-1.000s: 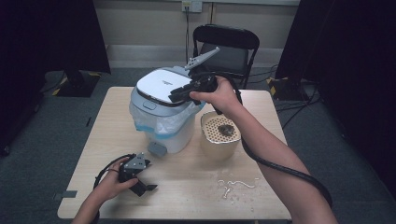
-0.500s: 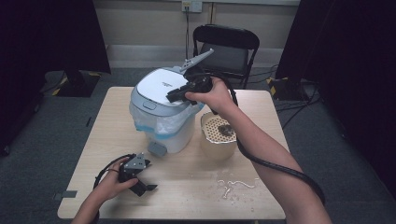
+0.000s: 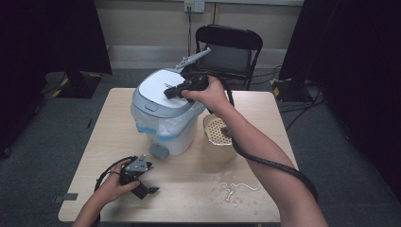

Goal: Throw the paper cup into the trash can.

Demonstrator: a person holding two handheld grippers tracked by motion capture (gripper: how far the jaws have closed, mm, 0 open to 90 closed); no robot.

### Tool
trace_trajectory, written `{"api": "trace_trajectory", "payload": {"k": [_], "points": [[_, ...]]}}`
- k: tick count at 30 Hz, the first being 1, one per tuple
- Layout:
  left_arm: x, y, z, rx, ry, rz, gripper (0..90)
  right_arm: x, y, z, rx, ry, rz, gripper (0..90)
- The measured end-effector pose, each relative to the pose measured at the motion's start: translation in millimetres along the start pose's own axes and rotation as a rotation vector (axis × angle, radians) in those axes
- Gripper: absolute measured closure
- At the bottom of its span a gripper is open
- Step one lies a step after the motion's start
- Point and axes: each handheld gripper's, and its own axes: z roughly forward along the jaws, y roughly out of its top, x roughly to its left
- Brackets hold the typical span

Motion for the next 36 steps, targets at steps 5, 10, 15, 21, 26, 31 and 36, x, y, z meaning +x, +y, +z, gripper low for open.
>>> {"api": "trace_trajectory", "payload": {"k": [5, 10, 15, 21, 26, 31, 36], "points": [[-0.3, 0.0, 0.1, 0.000, -0.003, -0.005, 0.0, 6.7, 6.3, 5.3, 0.047, -0.023, -0.041, 90.0], [-0.5, 0.0, -0.2, 0.003, -0.005, -0.003, 0.0, 10.0, 3.9, 11.8, 0.026, 0.001, -0.027, 90.0], [-0.3, 0.3, -0.6, 0.008, -0.004, 0.003, 0.0, 13.4, 5.5, 13.5, 0.030, 0.021, -0.052, 85.2], [-0.5, 0.0, -0.3, 0.001, -0.001, 0.004, 0.0, 9.6, 2.9, 5.6, 0.014, -0.011, -0.023, 64.0], [-0.6, -0.1, -0.2, 0.000, 0.000, 0.002, 0.0, 6.6, -1.2, -5.0, 0.034, -0.054, -0.024, 48.8], [-0.6, -0.1, -0.3, 0.001, 0.000, 0.003, 0.0, 7.6, -4.4, -13.3, 0.044, -0.072, -0.019, 36.6], [-0.5, -0.1, -0.3, 0.000, -0.001, 0.003, 0.0, 8.7, -5.2, -21.8, 0.029, -0.085, -0.011, 25.0]]}}
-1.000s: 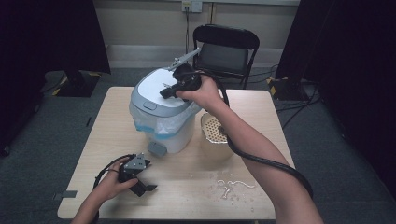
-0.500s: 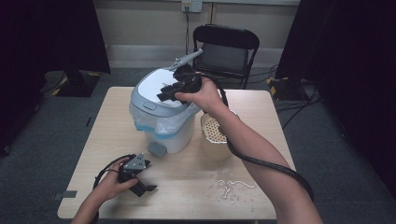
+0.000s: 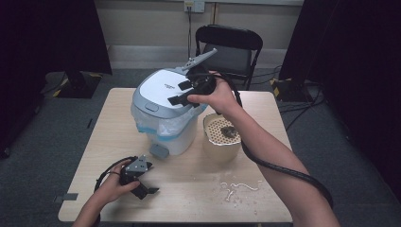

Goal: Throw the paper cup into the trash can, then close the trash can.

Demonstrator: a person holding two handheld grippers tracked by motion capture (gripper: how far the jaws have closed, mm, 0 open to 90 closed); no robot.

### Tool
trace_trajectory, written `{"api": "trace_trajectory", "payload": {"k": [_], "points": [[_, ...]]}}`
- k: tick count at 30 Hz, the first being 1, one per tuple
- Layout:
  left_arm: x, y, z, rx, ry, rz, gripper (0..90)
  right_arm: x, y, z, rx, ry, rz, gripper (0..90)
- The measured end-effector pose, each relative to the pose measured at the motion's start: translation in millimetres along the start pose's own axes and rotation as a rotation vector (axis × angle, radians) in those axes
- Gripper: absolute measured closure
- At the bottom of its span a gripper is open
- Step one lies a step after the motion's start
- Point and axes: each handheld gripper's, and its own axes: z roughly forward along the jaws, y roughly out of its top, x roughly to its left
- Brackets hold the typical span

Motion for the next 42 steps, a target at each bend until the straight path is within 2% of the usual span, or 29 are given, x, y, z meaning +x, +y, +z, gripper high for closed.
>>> {"api": "trace_trajectory", "payload": {"k": [6, 12, 20, 32, 42], "points": [[-0.1, 0.0, 0.0, 0.000, 0.001, -0.001, 0.0, -1.4, -3.2, -9.7, -0.013, -0.004, 0.009, 20.7], [-0.1, 0.0, 0.0, 0.000, 0.001, -0.001, 0.0, -1.2, -6.4, -18.5, -0.023, -0.011, -0.005, 17.0], [0.1, 0.0, -0.1, 0.001, -0.001, 0.000, 0.0, 3.5, -14.7, -27.6, -0.013, -0.015, -0.012, 16.7], [0.3, -0.2, 0.0, -0.002, -0.004, -0.001, 0.0, 5.0, -25.1, -45.8, -0.036, -0.018, -0.009, 14.7], [0.3, -0.2, 0.0, -0.002, -0.004, -0.001, 0.0, 7.0, -39.9, -54.5, -0.015, -0.020, -0.016, 14.7]]}}
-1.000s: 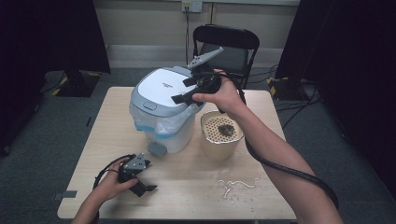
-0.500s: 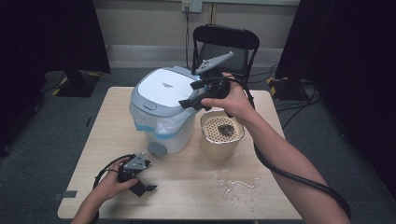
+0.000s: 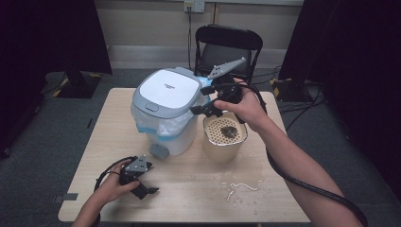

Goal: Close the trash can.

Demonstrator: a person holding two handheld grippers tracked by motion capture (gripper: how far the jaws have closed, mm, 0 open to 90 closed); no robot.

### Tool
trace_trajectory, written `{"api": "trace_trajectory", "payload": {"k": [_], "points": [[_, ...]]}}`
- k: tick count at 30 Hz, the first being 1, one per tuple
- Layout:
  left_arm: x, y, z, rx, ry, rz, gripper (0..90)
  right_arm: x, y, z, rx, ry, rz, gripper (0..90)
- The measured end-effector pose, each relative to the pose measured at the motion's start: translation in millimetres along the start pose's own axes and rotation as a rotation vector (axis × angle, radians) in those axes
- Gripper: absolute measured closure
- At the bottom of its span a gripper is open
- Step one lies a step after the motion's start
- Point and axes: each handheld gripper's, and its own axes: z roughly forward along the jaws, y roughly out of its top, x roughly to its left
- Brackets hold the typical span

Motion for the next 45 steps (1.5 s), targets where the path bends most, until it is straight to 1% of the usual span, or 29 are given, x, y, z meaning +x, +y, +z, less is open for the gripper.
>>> {"api": "trace_trajectory", "payload": {"k": [3, 9, 15, 20, 26, 35, 45], "points": [[0.0, 0.0, 0.0, 0.000, 0.001, 0.000, 0.0, 0.1, -5.9, -2.6, -0.005, 0.008, 0.004, 14.6], [-0.1, 0.1, -0.2, 0.003, 0.002, 0.001, 0.0, -1.2, -19.9, -5.0, -0.008, 0.009, 0.023, 14.6], [-0.1, 0.0, 0.0, 0.000, 0.001, 0.000, 0.0, -1.6, -34.1, -8.0, 0.005, 0.008, 0.036, 14.7], [-0.2, -0.1, 0.3, -0.003, 0.002, -0.001, 0.0, -0.9, -45.9, -8.9, 0.018, 0.007, 0.036, 14.7], [-0.1, -0.1, 0.3, -0.002, 0.003, 0.000, 0.0, -0.2, -61.9, -10.4, 0.021, 0.012, 0.048, 14.7], [-0.1, 0.0, 0.2, 0.000, 0.003, 0.000, 0.0, -0.7, -82.6, -13.0, 0.032, 0.000, 0.069, 14.7], [-0.3, -0.1, 0.3, 0.000, 0.001, -0.003, 0.0, 3.2, -102.0, -16.0, 0.048, 0.003, 0.068, 14.7]]}}
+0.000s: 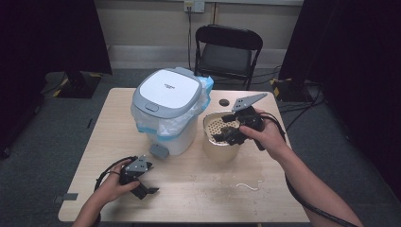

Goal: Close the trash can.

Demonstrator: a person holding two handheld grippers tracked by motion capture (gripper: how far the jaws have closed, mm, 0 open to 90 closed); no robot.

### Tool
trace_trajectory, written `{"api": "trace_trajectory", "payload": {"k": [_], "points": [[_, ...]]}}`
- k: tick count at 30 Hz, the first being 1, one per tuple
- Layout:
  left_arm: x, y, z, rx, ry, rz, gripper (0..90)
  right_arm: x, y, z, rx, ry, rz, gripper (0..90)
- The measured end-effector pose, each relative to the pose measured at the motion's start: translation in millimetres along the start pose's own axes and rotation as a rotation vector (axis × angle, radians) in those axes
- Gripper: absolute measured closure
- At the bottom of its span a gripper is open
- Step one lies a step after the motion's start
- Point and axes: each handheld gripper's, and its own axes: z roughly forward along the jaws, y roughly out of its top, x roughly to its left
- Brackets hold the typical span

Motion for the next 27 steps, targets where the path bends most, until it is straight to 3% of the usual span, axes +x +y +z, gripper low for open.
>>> {"api": "trace_trajectory", "payload": {"k": [27], "points": [[0.0, 0.0, 0.0, 0.000, 0.000, 0.000, 0.0, 6.3, -53.8, -1.8, 0.031, 0.006, 0.007, 14.8]]}}
